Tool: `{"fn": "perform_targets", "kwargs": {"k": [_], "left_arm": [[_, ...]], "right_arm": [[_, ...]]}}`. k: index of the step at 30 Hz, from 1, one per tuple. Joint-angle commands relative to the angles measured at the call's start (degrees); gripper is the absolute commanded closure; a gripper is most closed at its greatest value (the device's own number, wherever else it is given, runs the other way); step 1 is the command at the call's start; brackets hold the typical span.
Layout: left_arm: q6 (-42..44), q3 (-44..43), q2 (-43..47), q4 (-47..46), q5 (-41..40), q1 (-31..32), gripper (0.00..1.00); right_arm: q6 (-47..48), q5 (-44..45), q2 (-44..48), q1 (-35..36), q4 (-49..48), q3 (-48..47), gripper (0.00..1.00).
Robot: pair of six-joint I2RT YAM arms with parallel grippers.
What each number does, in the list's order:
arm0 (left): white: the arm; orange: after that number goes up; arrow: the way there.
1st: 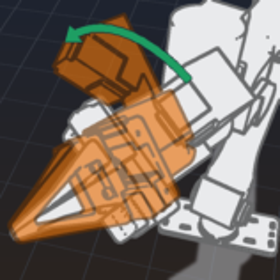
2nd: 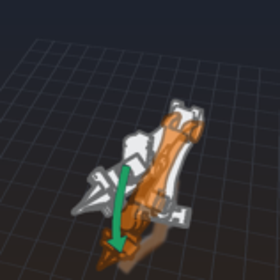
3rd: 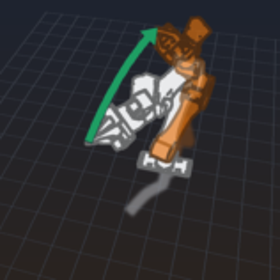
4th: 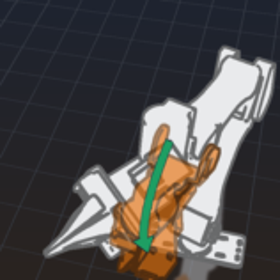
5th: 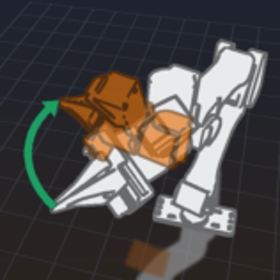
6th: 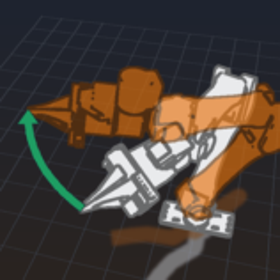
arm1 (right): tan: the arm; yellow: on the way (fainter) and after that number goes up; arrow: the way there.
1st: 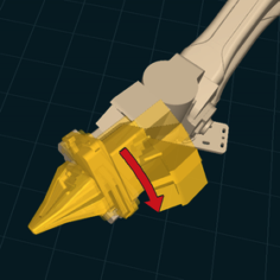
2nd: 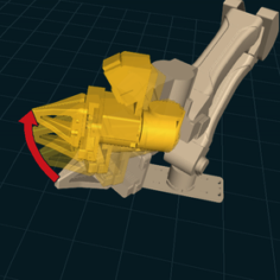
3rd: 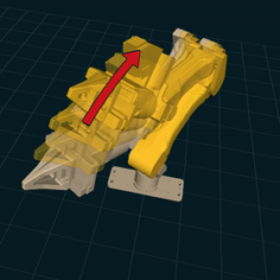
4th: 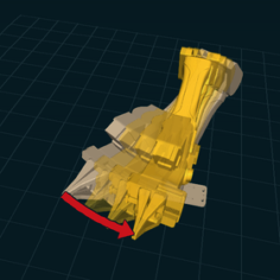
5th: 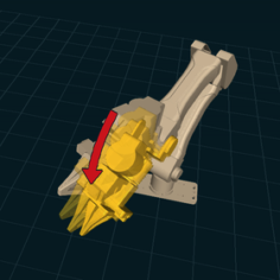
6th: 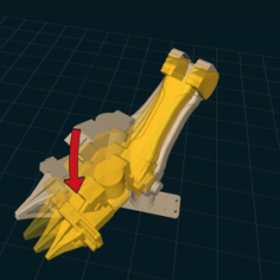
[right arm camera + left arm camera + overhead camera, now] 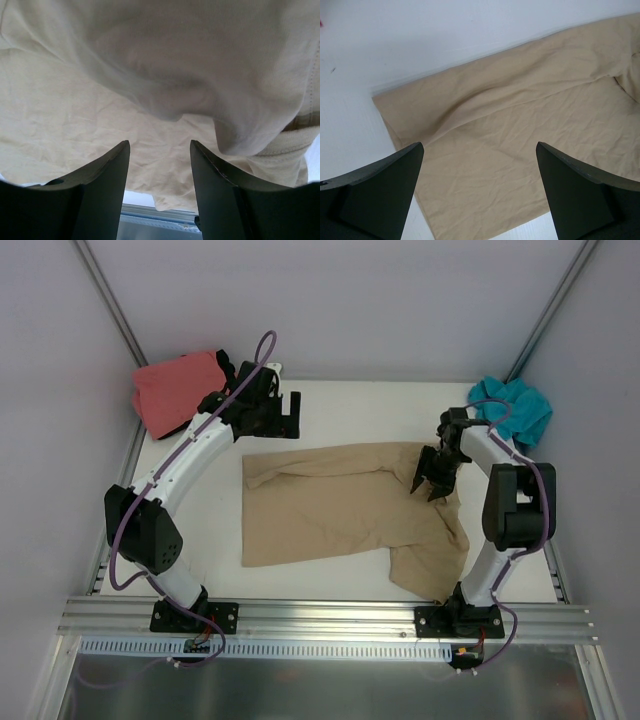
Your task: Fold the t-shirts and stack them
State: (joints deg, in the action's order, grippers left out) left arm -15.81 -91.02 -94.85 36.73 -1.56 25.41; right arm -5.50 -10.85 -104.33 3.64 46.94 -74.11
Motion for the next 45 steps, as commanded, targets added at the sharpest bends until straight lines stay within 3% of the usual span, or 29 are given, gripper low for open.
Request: {"fn": "perform_targets", "kwargs": {"k": [1, 9, 15, 21, 45], "left_arm": [[1.0, -1.1, 1.0, 0.7, 0.0, -0.6, 0.01], [1.2, -0.6, 1.4, 1.2, 0.0, -0.9, 0.01], [1.4, -0.7, 1.5, 1.4, 0.0, -1.1, 0.02], [1.3, -0.6, 1.4, 1.4, -0.2, -1.2, 0.01], [0.5, 0.2, 1.2, 0.3, 1.5, -1.2, 0.01]], "right_arm": [[0.0, 1.8, -1.1, 0.2, -1.6, 0.7, 0.44], [-0.7, 2.4, -3.7, 0.2, -3.7, -0.2, 0.50], [-0.8, 2.2, -5.5, 0.2, -3.7, -3.1, 0.84], [-0.6, 1.6, -5.5, 0.2, -2.8, -4.9, 1.00], [1.5, 0.7, 8.0, -0.4, 7.0, -4.0, 1.00]]}}
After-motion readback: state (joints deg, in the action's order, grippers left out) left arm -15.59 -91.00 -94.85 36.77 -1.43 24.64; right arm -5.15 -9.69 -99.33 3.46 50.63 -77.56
